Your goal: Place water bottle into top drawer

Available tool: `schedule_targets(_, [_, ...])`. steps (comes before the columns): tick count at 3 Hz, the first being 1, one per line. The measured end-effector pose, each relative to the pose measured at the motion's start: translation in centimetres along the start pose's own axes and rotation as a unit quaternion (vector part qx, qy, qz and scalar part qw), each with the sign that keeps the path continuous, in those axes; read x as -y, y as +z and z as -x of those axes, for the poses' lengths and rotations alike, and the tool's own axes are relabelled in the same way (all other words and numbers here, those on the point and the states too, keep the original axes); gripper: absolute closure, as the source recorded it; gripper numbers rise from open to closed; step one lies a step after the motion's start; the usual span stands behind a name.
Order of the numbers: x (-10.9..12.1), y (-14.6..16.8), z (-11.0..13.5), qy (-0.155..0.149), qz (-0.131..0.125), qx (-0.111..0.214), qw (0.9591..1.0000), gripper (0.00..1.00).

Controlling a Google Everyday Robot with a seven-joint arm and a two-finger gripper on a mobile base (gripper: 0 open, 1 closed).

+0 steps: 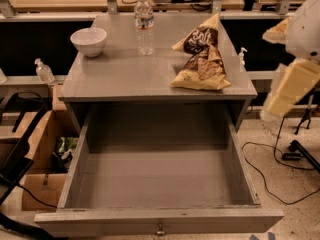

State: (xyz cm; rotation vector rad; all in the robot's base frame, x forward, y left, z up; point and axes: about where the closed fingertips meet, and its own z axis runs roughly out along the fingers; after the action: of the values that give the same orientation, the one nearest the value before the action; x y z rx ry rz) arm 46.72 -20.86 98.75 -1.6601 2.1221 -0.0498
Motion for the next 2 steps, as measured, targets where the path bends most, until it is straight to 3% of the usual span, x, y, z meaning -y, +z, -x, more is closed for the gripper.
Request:
schedule_targets(1, [5.3, 0.5, 3.1, 0.016, -0.020, 0.104, 0.9942, 0.00])
schedule_targets(2, [10.2, 0.3, 6.0, 0.021, -0.058, 0.232, 0.9707, 0.00])
